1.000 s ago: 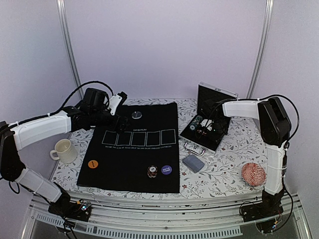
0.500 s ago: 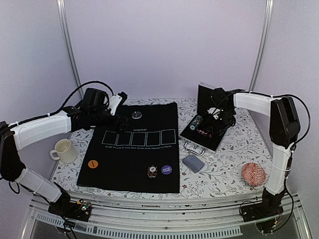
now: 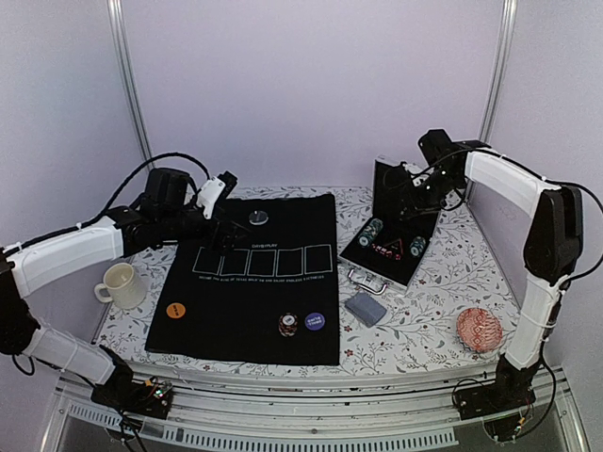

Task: Distribute texas hold em gaming equipment
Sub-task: Place the poker chips pile on the poker table mat.

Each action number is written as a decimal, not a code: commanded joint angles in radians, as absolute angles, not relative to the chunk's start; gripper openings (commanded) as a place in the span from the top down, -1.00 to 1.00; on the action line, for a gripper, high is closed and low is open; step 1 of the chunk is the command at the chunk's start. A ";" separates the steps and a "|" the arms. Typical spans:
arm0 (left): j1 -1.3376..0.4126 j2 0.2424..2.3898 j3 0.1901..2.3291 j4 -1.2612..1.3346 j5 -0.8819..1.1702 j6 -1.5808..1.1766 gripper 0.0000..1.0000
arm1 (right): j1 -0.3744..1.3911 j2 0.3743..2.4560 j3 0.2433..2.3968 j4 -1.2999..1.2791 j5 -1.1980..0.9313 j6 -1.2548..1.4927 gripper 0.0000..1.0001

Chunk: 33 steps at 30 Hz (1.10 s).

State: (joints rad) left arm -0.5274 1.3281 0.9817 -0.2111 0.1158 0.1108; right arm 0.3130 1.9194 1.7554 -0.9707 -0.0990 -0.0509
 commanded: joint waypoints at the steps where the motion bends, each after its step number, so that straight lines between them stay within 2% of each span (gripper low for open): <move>1: -0.523 1.267 0.950 -0.127 0.231 0.141 -0.94 | 0.371 1.826 1.761 -0.820 -0.560 0.118 0.96; 5: -0.606 1.191 0.902 -0.025 0.299 0.224 -0.91 | 0.492 1.871 1.747 -0.684 -0.769 0.215 0.96; 11: -0.856 1.197 0.888 -0.040 0.105 0.522 -0.97 | 0.650 1.997 1.756 -0.507 -1.002 0.369 0.96; 16: -0.877 1.319 0.959 -0.097 0.012 0.497 -0.97 | 0.709 2.071 1.804 -0.499 -1.012 0.382 0.96; 21: -0.872 1.386 1.006 -0.138 0.036 0.405 -0.94 | 0.726 2.089 1.788 -0.476 -1.009 0.399 0.96; 26: -0.836 1.360 0.959 -0.128 0.100 0.342 -0.93 | 0.730 2.089 1.776 -0.495 -0.972 0.395 0.96; 33: -0.833 1.333 0.880 -0.078 0.041 0.318 -0.97 | 0.763 2.120 1.779 -0.442 -0.984 0.408 0.96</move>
